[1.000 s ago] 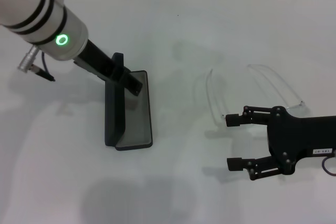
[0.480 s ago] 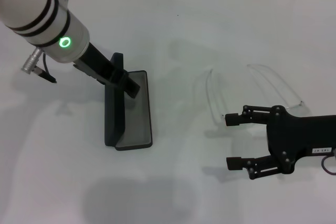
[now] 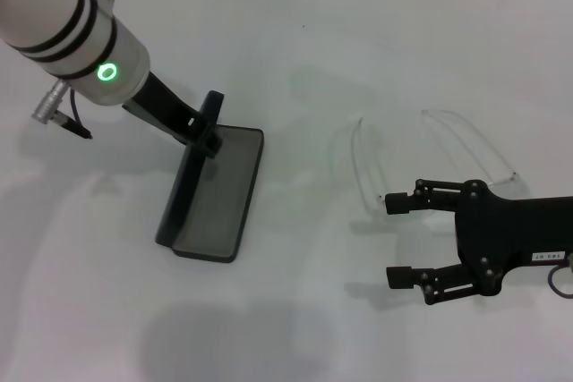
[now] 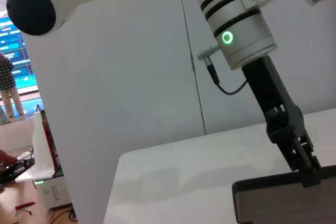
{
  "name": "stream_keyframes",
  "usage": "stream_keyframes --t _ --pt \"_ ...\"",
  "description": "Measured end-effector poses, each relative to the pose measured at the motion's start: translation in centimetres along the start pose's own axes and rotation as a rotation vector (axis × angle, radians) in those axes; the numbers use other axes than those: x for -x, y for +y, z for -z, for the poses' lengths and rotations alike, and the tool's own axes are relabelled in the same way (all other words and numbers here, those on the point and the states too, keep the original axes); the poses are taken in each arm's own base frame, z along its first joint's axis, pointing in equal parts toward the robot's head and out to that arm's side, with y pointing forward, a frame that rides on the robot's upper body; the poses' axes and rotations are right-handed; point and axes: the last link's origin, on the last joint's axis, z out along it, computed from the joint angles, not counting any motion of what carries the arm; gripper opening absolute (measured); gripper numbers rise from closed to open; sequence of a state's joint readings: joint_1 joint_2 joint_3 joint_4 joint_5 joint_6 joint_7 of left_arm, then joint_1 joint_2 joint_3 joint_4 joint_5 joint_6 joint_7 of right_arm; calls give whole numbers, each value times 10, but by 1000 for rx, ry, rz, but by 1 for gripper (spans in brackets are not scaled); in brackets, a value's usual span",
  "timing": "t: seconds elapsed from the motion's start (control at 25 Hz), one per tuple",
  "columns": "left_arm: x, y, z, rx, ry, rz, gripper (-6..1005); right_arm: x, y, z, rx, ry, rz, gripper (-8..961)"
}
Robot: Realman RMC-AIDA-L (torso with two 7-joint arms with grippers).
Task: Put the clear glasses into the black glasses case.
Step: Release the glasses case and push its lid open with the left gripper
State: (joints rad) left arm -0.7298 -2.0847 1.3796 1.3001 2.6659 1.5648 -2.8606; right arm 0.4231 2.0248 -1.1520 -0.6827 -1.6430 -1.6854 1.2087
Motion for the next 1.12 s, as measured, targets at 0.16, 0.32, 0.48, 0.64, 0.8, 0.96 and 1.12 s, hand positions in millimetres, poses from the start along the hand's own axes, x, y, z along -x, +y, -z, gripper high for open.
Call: stream_keyframes --t 0.16,0.32,0.48,0.64,0.8,0.96,1.12 --pt "-1 1 3 -4 15 -8 437 0 0 0 0 0 -1 869" --pt "-1 2 4 -4 13 -22 201 -1 1 0 -2 0 -3 870" --pt "-1 3 3 -2 11 -40 107 -2 1 1 -4 -4 -9 870" --pt "-2 5 4 -5 12 -60 85 -1 1 0 -5 -12 -10 870" --pt "-8 11 20 -23 69 -108 72 -2 1 1 -7 -12 -4 870" --pt "-6 16 22 -27 63 -135 89 -2 1 0 -7 -12 -3 870" --pt "1 23 12 -27 3 -165 223 -1 1 0 -7 -13 -2 870"
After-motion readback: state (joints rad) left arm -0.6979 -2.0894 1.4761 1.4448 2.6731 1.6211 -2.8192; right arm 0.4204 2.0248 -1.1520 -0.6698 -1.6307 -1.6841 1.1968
